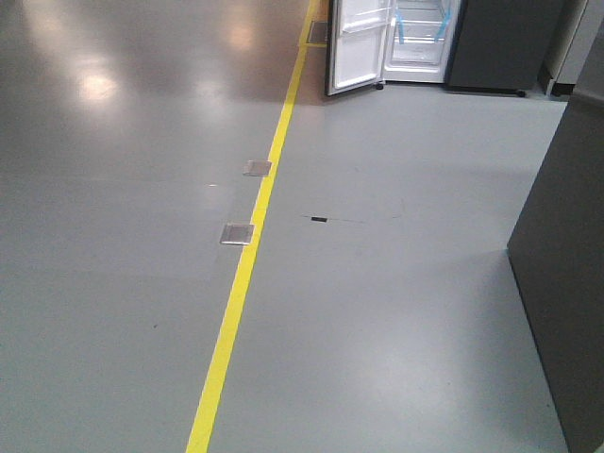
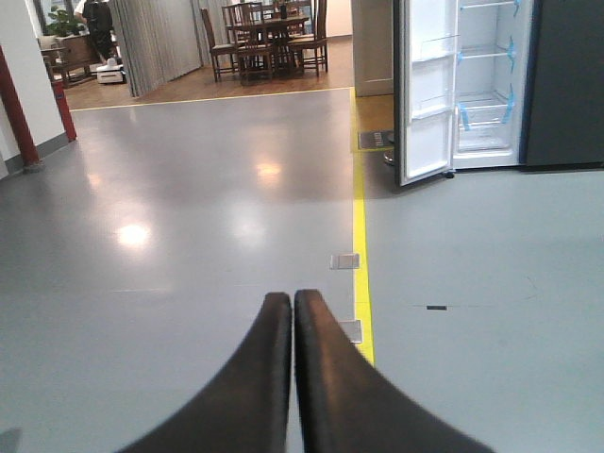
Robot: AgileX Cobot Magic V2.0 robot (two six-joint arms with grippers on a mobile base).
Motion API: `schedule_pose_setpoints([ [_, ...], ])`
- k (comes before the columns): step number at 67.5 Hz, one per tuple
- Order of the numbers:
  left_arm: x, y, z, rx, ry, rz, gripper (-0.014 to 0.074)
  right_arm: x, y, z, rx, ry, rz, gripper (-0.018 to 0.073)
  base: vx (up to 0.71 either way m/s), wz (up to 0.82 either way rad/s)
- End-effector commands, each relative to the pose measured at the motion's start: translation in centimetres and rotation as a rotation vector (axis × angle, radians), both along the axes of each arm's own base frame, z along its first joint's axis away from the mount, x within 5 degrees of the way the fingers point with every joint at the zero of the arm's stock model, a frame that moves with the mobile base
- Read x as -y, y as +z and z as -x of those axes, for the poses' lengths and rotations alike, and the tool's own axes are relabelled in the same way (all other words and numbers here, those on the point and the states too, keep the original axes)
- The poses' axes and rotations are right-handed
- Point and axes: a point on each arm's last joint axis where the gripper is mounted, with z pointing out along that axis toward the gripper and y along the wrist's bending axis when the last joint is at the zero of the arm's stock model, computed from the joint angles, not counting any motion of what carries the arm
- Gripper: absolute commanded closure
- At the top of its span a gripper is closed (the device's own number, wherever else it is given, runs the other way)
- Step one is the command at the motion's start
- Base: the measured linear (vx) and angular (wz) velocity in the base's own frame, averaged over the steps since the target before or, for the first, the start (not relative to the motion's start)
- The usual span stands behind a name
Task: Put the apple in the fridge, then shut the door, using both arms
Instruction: 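Drive the base toward the open white refrigerator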
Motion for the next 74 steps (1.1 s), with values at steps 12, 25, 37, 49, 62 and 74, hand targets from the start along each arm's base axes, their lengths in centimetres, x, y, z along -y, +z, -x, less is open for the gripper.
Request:
schedule_pose_setpoints([
  [12,-0.02,-0.2,-0.02,0.062,0.004,0.015,0.0602,0.01,1.52,0.33,0.106,-0.009,-0.027,0.0517,0.2,-0.11],
  [25,-0.02,-0.2,-0.02,0.062,0.004,0.015,0.0602,0.01,1.51,0.33,0.105,-0.009,-0.026,0.0517,0.19,-0.09],
  [37,-0.02,-0.2,-0.02,0.062,0.004,0.015,0.0602,0.01,1.51,0.33,0.105,-0.009,-0.026,0.0517,0.19,-0.03],
  [49,-0.02,-0.2,-0.02,0.062,0.004,0.015,0.0602,0.01,1.51,0.33,0.105,-0.009,-0.026,0.0517,0.19,0.02],
  [62,-0.02,-0.2,-0.02,0.062,0.004,0.015,0.0602,0.01,1.52,0.33,0.106,-0.009,-0.027,0.0517,0.2,0.01],
  [74,-0.02,-0.2,-0.02,0.062,0.004,0.015,0.0602,0.01,1.52,0.33,0.106,-0.009,-0.027,0.0517,0.21,-0.01],
])
